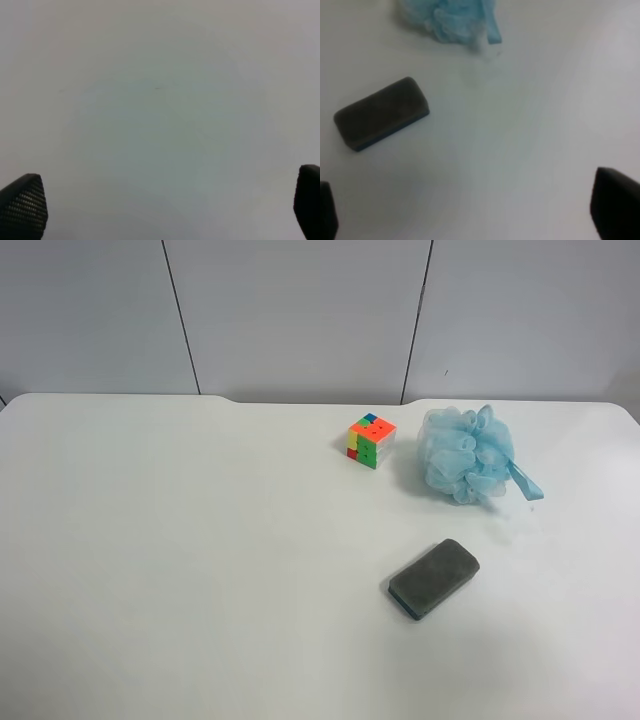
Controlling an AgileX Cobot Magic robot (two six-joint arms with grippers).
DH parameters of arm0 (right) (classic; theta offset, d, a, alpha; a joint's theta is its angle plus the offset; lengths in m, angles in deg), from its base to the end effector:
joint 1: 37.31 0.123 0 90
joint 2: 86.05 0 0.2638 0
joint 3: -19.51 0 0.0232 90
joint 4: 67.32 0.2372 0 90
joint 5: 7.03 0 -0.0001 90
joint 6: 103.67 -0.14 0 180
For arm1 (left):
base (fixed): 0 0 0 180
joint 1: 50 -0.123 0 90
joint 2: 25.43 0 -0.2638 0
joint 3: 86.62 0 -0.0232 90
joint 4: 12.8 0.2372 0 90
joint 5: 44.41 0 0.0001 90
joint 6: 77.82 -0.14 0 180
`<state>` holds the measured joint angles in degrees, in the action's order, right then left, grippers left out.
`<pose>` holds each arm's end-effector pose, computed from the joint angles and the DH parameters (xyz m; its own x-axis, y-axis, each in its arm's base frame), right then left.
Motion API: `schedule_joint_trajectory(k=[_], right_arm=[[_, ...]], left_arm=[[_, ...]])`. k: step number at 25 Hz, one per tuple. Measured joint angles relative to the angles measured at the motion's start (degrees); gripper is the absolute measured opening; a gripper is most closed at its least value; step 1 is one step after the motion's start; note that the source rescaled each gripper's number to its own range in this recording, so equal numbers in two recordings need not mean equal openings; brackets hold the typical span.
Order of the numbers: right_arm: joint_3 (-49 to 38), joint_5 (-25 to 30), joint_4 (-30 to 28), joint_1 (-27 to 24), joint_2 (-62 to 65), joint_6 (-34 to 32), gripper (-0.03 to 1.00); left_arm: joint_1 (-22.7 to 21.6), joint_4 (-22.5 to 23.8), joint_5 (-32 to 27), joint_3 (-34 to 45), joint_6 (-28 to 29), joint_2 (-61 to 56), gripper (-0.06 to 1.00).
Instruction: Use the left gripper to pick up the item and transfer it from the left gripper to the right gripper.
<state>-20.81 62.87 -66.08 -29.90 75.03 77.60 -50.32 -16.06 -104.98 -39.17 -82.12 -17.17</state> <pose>0.0501 0.0094 0.2614 -0.6237 -0.0960 -0.7758 -0.1538 0.9881 0.0014 0.0473 -0.0067 0.2518 -0.4398 0.0445 -0.8970 0.0596 0.9980 0.0203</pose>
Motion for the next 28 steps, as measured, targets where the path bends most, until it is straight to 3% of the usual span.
schedule_joint_trajectory(k=[6,12,28], right_arm=[[-4.3,-4.2,0.3,0.0,9.8,0.1,1.0],[-7.4,-8.0,0.6,0.0,10.7,0.6,1.0],[-7.4,-8.4,0.6,0.0,10.7,0.6,1.0]], left_arm=[[0.0,0.0,0.0,0.0,0.0,0.0,1.0],[0.0,0.0,0.0,0.0,0.0,0.0,1.0],[0.0,0.0,0.1,0.0,0.0,0.0,1.0]])
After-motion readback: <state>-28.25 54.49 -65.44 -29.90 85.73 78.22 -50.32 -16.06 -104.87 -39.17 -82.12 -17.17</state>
